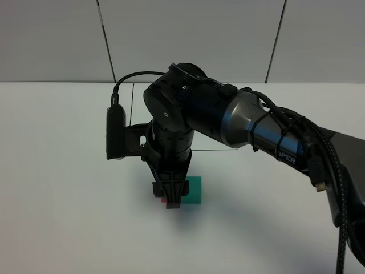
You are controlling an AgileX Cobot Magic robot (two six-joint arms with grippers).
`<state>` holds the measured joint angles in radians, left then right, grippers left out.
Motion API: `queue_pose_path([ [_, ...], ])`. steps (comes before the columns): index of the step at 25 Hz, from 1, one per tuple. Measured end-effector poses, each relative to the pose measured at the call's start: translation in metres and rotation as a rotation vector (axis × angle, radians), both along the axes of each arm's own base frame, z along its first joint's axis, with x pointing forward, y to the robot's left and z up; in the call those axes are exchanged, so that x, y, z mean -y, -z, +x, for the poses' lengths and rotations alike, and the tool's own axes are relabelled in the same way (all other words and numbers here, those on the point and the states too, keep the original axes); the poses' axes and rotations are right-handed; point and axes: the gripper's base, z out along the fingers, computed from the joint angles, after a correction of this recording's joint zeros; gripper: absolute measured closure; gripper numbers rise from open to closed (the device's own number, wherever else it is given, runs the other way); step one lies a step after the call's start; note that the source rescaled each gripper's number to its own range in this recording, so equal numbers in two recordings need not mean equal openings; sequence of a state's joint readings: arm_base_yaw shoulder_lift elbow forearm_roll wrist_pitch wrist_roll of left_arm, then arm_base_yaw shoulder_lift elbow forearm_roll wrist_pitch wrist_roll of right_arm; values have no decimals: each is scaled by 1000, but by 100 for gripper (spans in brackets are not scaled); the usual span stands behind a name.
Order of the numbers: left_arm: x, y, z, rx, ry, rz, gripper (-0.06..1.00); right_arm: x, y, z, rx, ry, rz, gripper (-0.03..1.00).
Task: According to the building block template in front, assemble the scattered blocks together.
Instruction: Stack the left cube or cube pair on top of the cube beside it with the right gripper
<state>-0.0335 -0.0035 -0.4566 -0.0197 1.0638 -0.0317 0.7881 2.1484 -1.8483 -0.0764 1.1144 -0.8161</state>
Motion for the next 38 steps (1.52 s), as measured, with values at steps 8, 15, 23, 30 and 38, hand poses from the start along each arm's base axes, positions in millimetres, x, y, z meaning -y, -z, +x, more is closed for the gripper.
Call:
queue_pose_path([
  [8,0,0,0,0,-3,5,15,2,35,14,8,136,-66,9],
  [15,0,0,0,0,-3,5,15,17,36,31,-3,231,-41,9],
  [23,0,0,0,0,-3,5,15,19,55,42,-60,302,-21,9],
  [30,0,0,0,0,-3,5,15,19,57,42,-72,318,-19,9],
  [38,0,0,0,0,-3,5,15,18,63,43,-82,323,-7,9],
])
